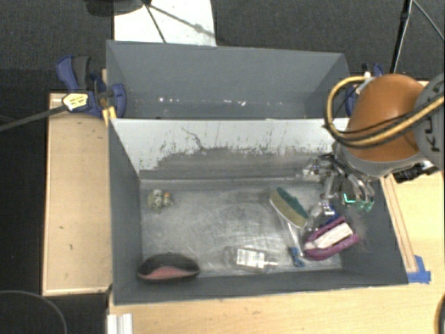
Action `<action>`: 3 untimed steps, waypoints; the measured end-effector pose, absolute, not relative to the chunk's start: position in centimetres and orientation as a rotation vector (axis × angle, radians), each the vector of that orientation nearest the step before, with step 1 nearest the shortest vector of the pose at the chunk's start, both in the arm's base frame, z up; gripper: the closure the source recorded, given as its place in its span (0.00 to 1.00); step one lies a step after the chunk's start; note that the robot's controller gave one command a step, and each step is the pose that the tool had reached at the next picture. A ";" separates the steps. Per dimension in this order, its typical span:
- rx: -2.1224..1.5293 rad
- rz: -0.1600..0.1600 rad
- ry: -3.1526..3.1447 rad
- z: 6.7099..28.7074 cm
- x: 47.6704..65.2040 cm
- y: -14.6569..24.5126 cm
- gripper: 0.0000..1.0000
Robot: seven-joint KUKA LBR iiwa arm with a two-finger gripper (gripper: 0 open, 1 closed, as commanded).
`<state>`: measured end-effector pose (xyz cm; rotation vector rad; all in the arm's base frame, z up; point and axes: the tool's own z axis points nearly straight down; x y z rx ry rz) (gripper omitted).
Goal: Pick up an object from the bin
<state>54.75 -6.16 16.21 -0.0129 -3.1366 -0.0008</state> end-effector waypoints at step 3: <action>-0.142 -0.001 -3.143 12.2 57.7 -5.1 1.00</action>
Offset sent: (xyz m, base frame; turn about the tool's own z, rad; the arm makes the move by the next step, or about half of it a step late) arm 0.0424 -0.0159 -0.0921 0.1967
